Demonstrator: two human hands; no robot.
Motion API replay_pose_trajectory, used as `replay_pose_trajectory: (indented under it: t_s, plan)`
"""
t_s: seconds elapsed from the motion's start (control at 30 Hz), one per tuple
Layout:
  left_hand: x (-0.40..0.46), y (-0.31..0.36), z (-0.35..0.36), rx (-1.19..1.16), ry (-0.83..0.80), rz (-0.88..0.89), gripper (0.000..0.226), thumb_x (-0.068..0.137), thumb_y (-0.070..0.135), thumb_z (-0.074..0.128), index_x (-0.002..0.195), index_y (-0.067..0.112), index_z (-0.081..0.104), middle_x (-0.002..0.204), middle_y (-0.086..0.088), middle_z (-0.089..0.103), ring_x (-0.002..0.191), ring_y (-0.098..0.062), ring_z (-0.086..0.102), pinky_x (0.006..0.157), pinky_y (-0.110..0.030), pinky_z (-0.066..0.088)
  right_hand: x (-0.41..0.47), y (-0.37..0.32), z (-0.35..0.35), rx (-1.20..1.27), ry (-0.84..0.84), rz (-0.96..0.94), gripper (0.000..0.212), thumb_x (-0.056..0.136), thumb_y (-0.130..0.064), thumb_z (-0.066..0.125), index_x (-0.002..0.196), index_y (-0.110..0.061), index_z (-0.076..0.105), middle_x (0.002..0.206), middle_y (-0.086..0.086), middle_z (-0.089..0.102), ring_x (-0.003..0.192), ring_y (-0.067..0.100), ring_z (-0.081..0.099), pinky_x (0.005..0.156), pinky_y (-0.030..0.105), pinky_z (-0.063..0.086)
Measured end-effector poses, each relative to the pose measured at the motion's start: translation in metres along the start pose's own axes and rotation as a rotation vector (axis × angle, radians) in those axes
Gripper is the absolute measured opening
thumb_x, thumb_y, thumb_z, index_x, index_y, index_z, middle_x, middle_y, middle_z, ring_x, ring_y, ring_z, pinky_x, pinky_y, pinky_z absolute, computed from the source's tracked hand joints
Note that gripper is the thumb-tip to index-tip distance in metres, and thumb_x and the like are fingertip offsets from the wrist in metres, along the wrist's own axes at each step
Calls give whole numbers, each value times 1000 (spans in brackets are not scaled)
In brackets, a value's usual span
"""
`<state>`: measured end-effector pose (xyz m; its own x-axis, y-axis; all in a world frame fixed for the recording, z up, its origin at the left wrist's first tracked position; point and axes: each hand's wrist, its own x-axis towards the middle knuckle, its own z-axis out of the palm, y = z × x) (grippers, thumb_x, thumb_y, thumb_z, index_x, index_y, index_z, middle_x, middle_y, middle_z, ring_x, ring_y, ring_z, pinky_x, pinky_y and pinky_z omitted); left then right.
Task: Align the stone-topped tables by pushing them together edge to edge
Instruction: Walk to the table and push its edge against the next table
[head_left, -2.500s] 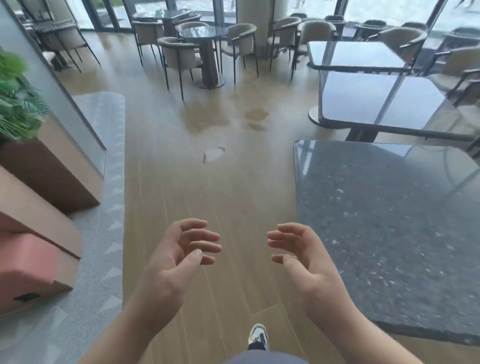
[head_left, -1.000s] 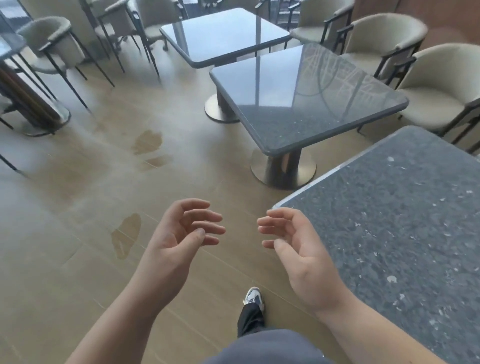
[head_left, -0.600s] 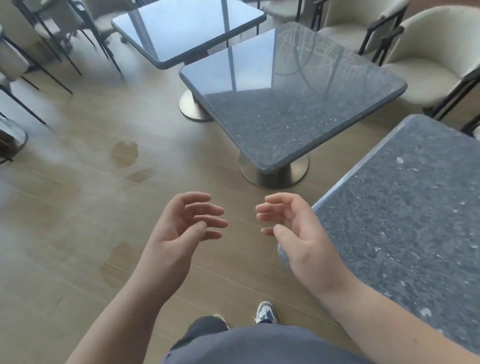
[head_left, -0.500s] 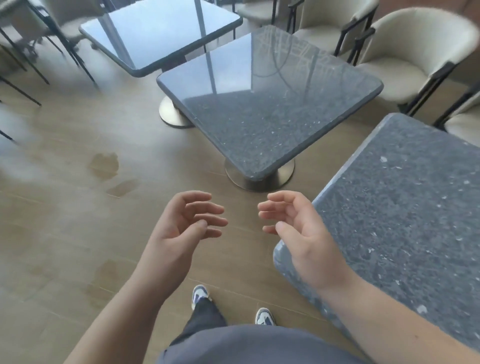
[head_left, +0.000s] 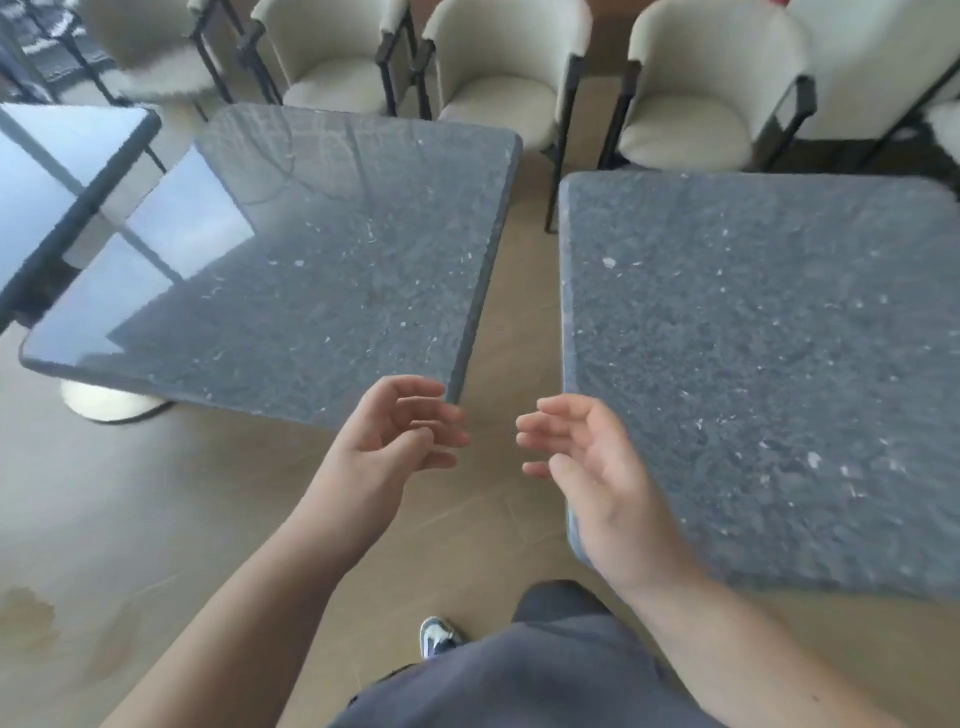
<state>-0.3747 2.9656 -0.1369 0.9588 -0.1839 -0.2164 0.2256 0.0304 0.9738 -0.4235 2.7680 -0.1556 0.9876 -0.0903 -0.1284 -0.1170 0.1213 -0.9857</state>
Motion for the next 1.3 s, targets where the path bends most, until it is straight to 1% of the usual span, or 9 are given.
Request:
replay_pose_trajectory:
  t_s: [0.27,0.5,0.63,0.77,0.8,0.9,1.03,1.13,1.3]
  plan:
    - [56,-51,80,117,-357,-283,32,92,-8,47,115,11,60,98,-4,74,91,-26,73,76,-33,59,-19,42,-61,26,439,147,47,91,17,37,116,-17,58,110,5,70,106,17,67,91,36,55]
    - [97,-143,116,220,-260,-737,20,97,-6,50,113,4,55,105,-18,66,97,-32,69,87,-45,59,-26,123,-104,57,740,414,40,92,11,39,110,-19,58,107,3,70,99,15,68,83,30,59]
    - [101,-194,121,295,-311,-991,17,97,-5,49,86,7,53,85,-11,48,76,-25,53,78,-41,51,-36,179,-112,221,971,671,34,94,7,37,102,-20,56,107,7,68,98,20,68,76,33,57]
    - [113,-233,121,310,-344,-1182,3,99,7,53,101,7,56,92,-8,53,79,-20,54,93,-35,44,-36,220,-103,348,1174,860,25,95,3,38,100,-15,54,99,8,61,84,17,63,70,30,55]
    - [117,-241,122,301,-346,-1189,12,99,6,55,111,3,58,98,-9,54,84,-20,55,94,-34,44,-35,229,-99,401,1217,895,22,95,1,41,106,-12,55,97,8,60,83,17,61,72,30,56]
    - [120,-260,132,164,-359,-1218,39,98,4,60,136,-4,54,120,-14,59,98,-21,57,92,-32,49,-27,246,-86,670,1245,927,13,100,-12,49,110,-10,58,99,6,60,89,15,60,87,35,55]
    - [118,-279,146,-15,-341,-1254,41,96,16,68,133,4,56,129,-11,66,115,-26,64,93,-33,54,-12,258,-80,1016,1171,709,26,102,-33,55,122,-17,60,123,6,67,109,20,65,107,41,48]
    - [114,-292,148,-35,-306,-1240,42,92,22,74,129,7,61,126,-12,70,114,-26,68,95,-34,55,-2,262,-79,1090,1200,639,47,98,-41,60,137,-16,53,130,7,66,116,24,66,107,43,49]
    - [112,-308,162,-108,-291,-1362,57,92,39,72,137,8,56,134,-16,65,123,-32,64,113,-44,44,6,269,-84,1115,1195,638,54,97,-46,60,140,-13,53,131,9,66,116,26,67,108,43,48]
